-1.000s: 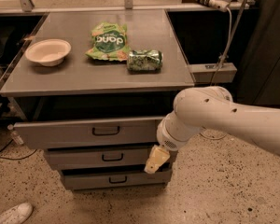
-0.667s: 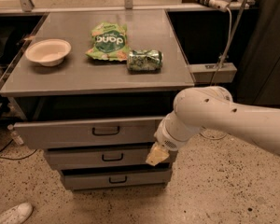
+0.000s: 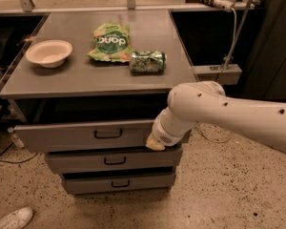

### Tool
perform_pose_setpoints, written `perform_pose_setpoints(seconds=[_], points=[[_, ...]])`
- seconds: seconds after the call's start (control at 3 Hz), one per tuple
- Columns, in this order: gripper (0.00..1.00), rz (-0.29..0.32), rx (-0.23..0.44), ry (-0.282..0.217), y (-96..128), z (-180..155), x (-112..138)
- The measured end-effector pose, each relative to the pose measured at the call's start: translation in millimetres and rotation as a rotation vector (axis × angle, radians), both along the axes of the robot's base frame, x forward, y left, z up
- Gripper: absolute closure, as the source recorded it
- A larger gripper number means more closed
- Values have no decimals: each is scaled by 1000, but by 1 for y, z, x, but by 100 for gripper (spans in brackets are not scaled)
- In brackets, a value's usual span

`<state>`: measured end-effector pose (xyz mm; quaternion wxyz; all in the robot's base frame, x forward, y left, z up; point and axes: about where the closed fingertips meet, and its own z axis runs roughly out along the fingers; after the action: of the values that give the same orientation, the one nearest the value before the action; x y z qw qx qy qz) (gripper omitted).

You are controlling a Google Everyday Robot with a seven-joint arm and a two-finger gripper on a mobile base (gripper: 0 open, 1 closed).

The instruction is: Close top drawer

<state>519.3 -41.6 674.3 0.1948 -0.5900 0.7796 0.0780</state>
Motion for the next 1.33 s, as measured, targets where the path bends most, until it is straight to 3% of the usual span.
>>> perform_pose_setpoints(seconds=[0.33, 0.67, 1.33], points=[[100, 36, -5, -45, 20, 3, 21], [100, 52, -14, -76, 31, 6, 38], [58, 54, -14, -77, 31, 6, 38]])
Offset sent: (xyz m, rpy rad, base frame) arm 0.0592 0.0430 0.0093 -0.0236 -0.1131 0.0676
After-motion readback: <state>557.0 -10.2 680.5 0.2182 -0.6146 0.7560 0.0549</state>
